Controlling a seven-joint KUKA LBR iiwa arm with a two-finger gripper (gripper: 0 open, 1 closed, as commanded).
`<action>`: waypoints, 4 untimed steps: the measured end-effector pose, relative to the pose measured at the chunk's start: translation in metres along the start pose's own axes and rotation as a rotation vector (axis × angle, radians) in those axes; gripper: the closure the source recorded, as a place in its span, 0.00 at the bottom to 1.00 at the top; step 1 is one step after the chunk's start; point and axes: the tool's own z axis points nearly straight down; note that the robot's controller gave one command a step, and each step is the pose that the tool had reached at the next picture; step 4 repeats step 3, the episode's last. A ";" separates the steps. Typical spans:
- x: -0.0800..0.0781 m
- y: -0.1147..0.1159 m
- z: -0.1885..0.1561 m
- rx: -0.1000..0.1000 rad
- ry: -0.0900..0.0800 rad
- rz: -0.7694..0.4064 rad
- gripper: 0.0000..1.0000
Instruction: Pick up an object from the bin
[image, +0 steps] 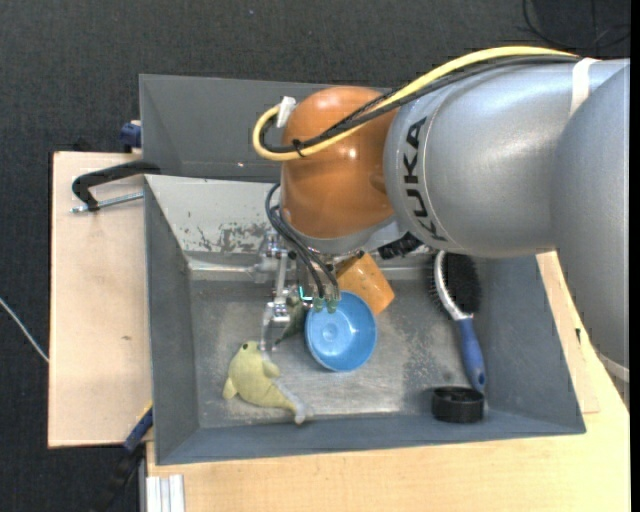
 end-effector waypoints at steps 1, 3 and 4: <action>-0.032 -0.059 0.116 -0.009 -0.023 0.096 0.00; -0.021 -0.064 -0.109 -0.004 -0.023 0.037 1.00; -0.021 -0.064 -0.109 -0.004 -0.023 0.037 1.00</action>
Offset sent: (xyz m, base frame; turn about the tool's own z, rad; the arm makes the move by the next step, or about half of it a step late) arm 0.0265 -0.0610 -0.1186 0.0945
